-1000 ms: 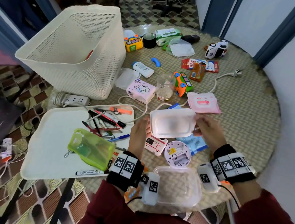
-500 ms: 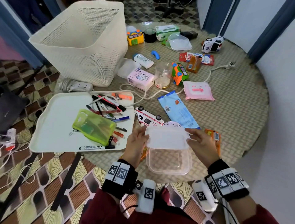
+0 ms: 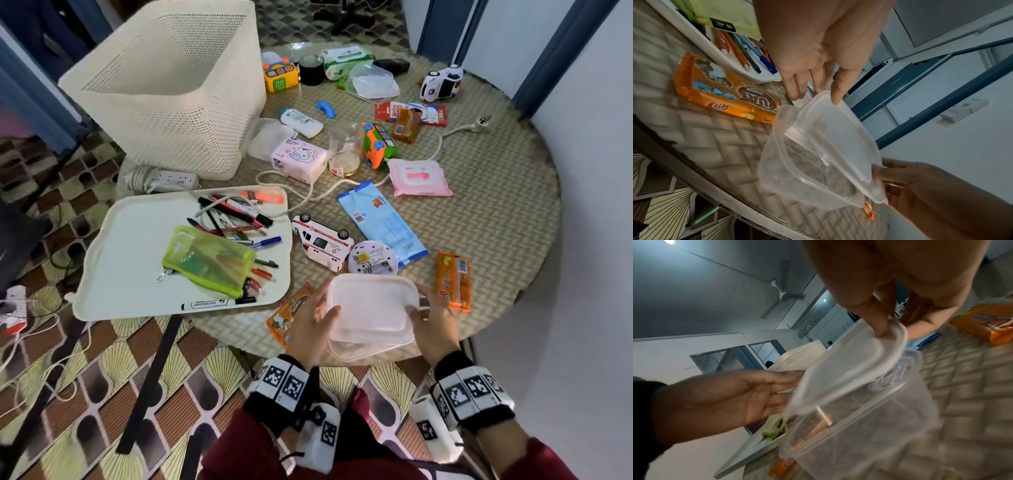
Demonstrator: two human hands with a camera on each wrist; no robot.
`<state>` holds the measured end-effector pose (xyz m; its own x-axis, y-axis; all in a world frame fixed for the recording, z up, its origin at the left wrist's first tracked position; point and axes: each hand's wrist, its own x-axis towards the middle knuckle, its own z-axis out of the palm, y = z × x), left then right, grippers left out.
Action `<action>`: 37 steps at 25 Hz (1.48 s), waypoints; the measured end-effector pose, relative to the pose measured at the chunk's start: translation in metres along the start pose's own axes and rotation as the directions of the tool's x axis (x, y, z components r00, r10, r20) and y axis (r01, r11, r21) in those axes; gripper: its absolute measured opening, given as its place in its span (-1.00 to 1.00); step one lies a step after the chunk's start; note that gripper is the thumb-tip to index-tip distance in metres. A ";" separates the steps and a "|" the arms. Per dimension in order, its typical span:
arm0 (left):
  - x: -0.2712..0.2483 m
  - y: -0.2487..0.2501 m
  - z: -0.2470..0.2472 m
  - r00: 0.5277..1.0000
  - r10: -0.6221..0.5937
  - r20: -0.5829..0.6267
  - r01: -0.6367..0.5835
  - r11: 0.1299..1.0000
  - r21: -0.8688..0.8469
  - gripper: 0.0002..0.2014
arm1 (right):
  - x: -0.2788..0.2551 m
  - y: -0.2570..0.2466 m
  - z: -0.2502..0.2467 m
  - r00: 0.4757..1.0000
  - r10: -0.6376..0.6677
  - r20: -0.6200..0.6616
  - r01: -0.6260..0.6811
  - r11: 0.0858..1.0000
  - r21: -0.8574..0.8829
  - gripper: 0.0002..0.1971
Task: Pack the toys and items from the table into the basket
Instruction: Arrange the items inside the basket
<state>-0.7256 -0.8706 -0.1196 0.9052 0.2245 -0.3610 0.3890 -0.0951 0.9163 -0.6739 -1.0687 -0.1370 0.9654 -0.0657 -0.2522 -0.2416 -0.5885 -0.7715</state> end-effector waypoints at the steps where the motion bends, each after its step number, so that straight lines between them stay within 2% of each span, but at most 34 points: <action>1: -0.001 0.000 -0.001 1.000 0.005 -0.011 -0.004 1.000 0.029 -0.45 | -0.003 0.001 0.000 1.000 -0.003 -0.024 0.004 1.000 0.017 -0.65; 3: -0.007 0.000 -0.003 0.999 0.005 0.047 -0.011 0.990 0.139 -0.42 | -0.009 0.004 0.002 0.999 -0.014 -0.041 0.013 1.000 -0.025 -0.69; 5: -0.015 -0.005 -0.002 0.988 0.007 0.153 -0.048 0.961 0.272 -0.37 | -0.017 0.009 0.008 1.000 -0.014 -0.001 0.014 0.997 -0.078 -0.67; 7: -0.022 -0.010 0.001 0.977 0.004 0.211 -0.074 0.944 0.321 -0.32 | -0.023 0.010 0.012 1.000 -0.016 -0.006 0.016 0.998 -0.068 -0.64; 12: -0.022 -0.024 -0.005 0.983 0.023 0.182 -0.069 0.966 0.250 -0.29 | -0.029 0.000 0.012 0.996 0.063 -0.059 -0.061 0.997 0.039 -0.56; 16: -0.018 -0.026 -0.017 0.983 0.043 0.181 -0.093 0.957 0.274 -0.26 | -0.025 0.002 0.019 0.993 0.119 -0.021 -0.118 0.992 0.051 -0.65; 19: -0.015 -0.027 -0.022 0.980 0.054 0.194 -0.116 0.939 0.325 -0.25 | -0.025 0.003 0.024 0.991 0.135 -0.017 -0.133 0.990 0.052 -0.64; 21: -0.012 -0.027 -0.025 0.976 0.083 0.201 -0.150 0.928 0.342 -0.25 | -0.025 0.005 0.024 0.995 0.093 0.023 -0.094 0.996 0.015 -0.54; 23: -0.010 -0.026 -0.026 0.974 0.104 0.203 -0.172 0.920 0.353 -0.25 | -0.024 0.007 0.019 0.990 0.021 0.141 -0.010 0.997 -0.082 -0.29; 25: -0.006 -0.029 -0.025 0.976 0.101 0.191 -0.167 0.912 0.374 -0.24 | -0.025 0.004 0.011 0.950 -0.071 0.303 0.113 0.986 -0.124 -0.05; 27: -0.002 -0.035 -0.024 0.977 0.101 0.186 -0.171 0.895 0.411 -0.22 | -0.024 -0.001 0.005 0.896 -0.117 0.428 0.212 0.960 -0.183 0.03; 29: 0.002 -0.039 -0.024 0.975 0.108 0.195 -0.184 0.883 0.431 -0.19 | -0.021 -0.004 0.003 0.886 -0.120 0.447 0.235 0.949 -0.212 0.11; 33: 0.005 -0.046 -0.027 0.957 0.146 0.251 -0.245 0.869 0.430 -0.06 | -0.015 -0.004 0.004 0.906 -0.109 0.408 0.203 0.960 -0.195 0.25; 35: 0.005 -0.051 -0.028 0.953 0.157 0.259 -0.258 0.868 0.424 0.01 | -0.012 -0.007 0.000 0.910 -0.072 0.408 0.159 0.970 -0.184 0.19; 37: 0.004 -0.053 -0.027 0.956 0.161 0.246 -0.258 0.859 0.442 0.03 | -0.009 -0.011 -0.004 0.908 -0.030 0.417 0.147 0.956 -0.253 0.14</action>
<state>-0.7473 -0.8384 -0.1644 0.9700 -0.0391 -0.2399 0.1759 -0.5682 0.8039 -0.6800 -1.0650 -0.1240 0.8436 0.2938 -0.4496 -0.0639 -0.7763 -0.6272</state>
